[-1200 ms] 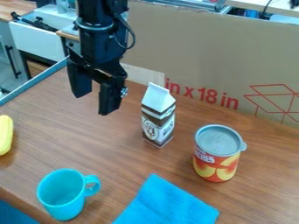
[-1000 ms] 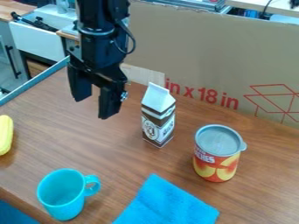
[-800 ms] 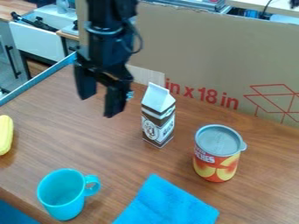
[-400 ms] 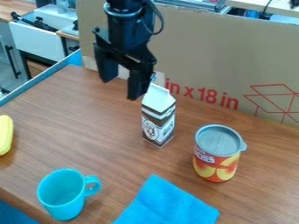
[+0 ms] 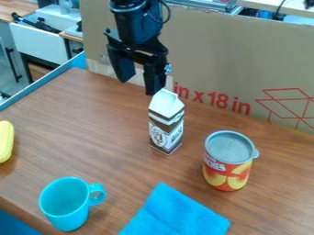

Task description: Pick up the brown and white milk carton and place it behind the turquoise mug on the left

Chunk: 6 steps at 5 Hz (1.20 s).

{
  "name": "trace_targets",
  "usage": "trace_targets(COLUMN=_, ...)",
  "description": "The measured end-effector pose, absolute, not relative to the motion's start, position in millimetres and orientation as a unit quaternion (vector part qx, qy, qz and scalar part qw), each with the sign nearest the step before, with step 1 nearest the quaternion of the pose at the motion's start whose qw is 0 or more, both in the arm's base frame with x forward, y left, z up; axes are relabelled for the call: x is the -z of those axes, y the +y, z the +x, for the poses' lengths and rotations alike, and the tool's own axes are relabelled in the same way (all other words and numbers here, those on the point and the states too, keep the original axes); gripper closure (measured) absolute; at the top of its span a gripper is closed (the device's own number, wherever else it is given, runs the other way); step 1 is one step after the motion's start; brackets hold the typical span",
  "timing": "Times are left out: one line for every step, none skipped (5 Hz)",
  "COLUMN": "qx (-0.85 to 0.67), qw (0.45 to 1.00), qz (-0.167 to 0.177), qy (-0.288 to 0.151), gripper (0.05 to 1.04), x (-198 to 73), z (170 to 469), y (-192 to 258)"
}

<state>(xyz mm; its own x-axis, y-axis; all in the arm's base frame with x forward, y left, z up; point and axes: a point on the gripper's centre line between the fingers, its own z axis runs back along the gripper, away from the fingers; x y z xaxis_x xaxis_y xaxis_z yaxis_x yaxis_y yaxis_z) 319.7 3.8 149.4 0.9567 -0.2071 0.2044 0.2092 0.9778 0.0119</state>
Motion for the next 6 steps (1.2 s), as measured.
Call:
trace_targets(qx=0.116, qw=0.988, qz=-0.017, qy=-0.095, gripper=0.084, x=-141.1, z=326.9, y=2.1)
trace_targets(qx=0.127, qw=0.988, qz=-0.026, qy=-0.088, gripper=0.084, x=-132.0, z=329.9, y=-0.6)
trace_targets(qx=0.144, qw=0.985, qz=-0.035, qy=-0.084, gripper=0.084, x=-125.6, z=334.0, y=-3.9)
trace_targets(qx=0.153, qw=0.984, qz=-0.040, qy=-0.075, gripper=0.084, x=-117.9, z=336.6, y=-5.2)
trace_targets(qx=0.155, qw=0.984, qz=-0.043, qy=-0.072, gripper=0.084, x=-115.5, z=338.8, y=-6.1)
trace_targets(qx=0.168, qw=0.983, qz=-0.046, qy=-0.063, gripper=0.084, x=-106.8, z=343.3, y=-23.2)
